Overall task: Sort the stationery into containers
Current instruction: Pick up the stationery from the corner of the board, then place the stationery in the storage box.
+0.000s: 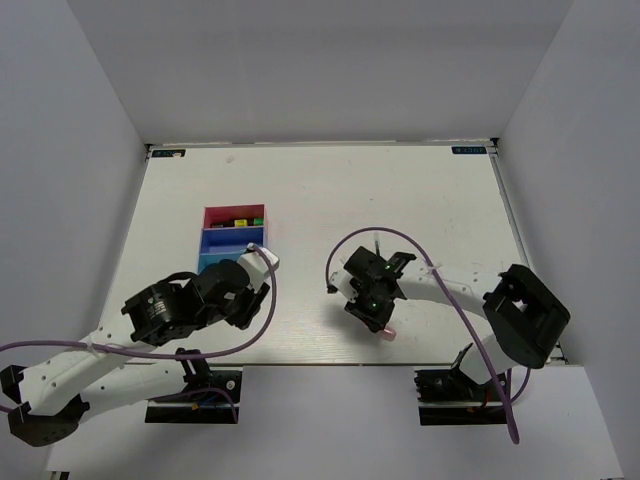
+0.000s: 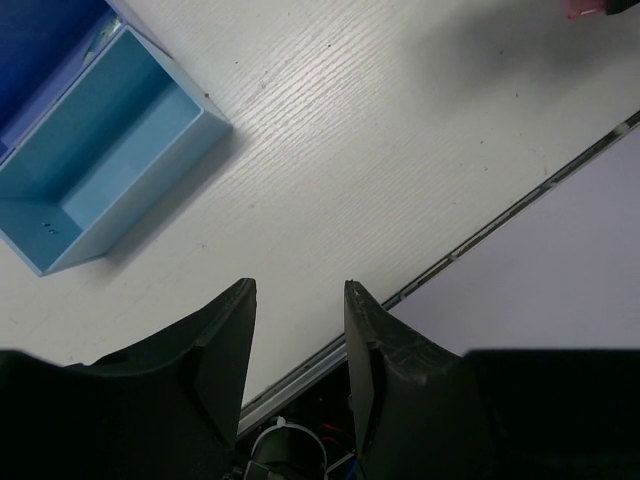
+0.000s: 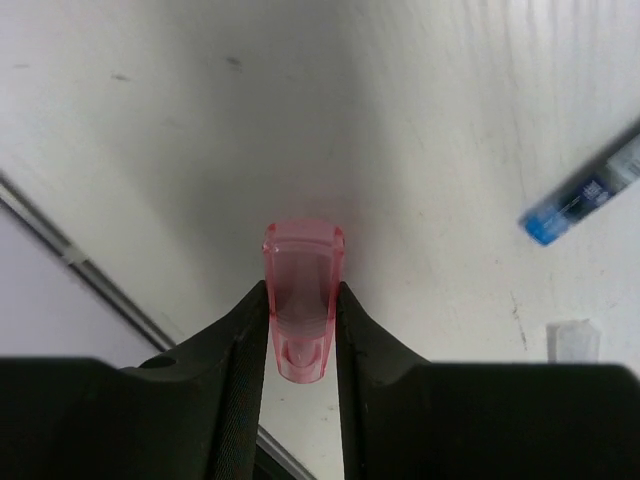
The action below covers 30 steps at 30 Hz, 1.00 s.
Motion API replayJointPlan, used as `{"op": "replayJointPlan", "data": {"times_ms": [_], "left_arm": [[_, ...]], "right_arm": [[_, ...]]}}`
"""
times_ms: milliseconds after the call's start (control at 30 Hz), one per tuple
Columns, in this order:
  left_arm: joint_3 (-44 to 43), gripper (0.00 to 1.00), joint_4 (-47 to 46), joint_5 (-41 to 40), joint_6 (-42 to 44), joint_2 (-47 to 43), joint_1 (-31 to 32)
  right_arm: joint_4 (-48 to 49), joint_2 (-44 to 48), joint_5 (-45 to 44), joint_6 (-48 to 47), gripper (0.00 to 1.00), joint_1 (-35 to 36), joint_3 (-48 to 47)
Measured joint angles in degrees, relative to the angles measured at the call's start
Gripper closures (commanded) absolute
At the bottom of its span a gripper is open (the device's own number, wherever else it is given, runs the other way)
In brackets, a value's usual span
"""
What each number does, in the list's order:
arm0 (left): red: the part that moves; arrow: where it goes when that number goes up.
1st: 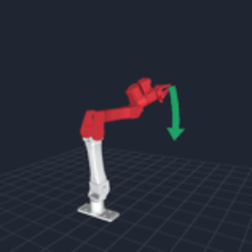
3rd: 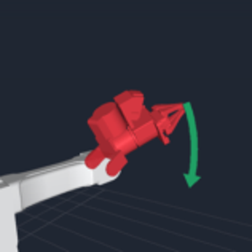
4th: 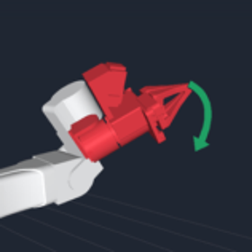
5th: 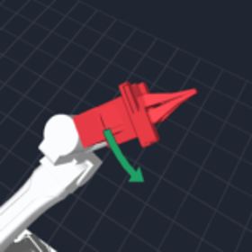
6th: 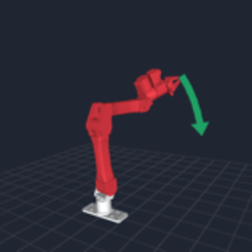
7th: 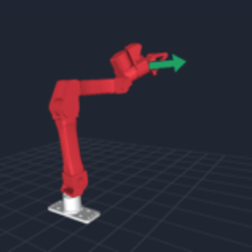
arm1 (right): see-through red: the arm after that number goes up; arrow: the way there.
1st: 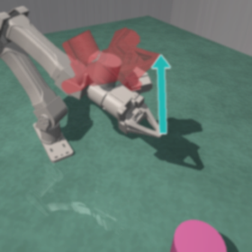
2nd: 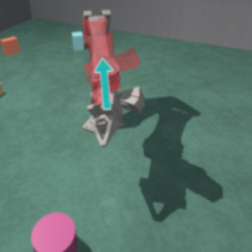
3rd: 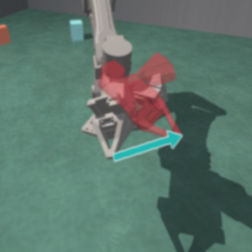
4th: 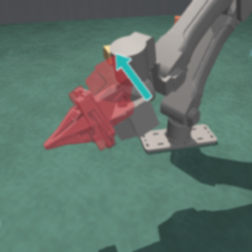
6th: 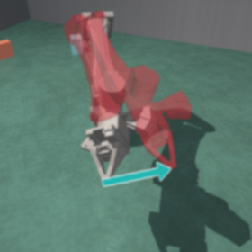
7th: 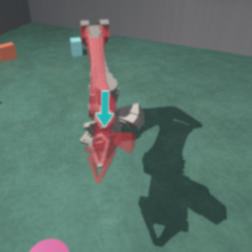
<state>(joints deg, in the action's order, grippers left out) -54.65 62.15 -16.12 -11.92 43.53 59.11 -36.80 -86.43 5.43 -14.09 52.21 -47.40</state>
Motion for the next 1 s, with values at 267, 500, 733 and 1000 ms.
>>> {"op": "replayJointPlan", "data": {"times_ms": [267, 500, 733, 1000], "left_arm": [[-7.8, 0.49, -0.5, 0.8, 2.7, 2.9, 0.0], [-12.0, 0.50, -3.3, 3.7, 4.5, 2.9, 0.0], [-14.4, 0.50, -4.3, 7.0, 6.1, 2.4, 0.0], [-15.6, 0.50, -4.2, 8.0, 6.8, 3.6, 0.0]], "right_arm": [[-5.0, -9.2, 8.8, -11.0, 1.00, 0.0, -30.1], [-4.2, -28.3, 20.5, -14.4, 1.00, -0.4, -61.0], [7.0, -42.1, 31.3, -9.7, 1.00, -3.6, -71.8], [26.0, -47.6, 37.6, -0.9, 1.00, -6.9, -71.8]]}}
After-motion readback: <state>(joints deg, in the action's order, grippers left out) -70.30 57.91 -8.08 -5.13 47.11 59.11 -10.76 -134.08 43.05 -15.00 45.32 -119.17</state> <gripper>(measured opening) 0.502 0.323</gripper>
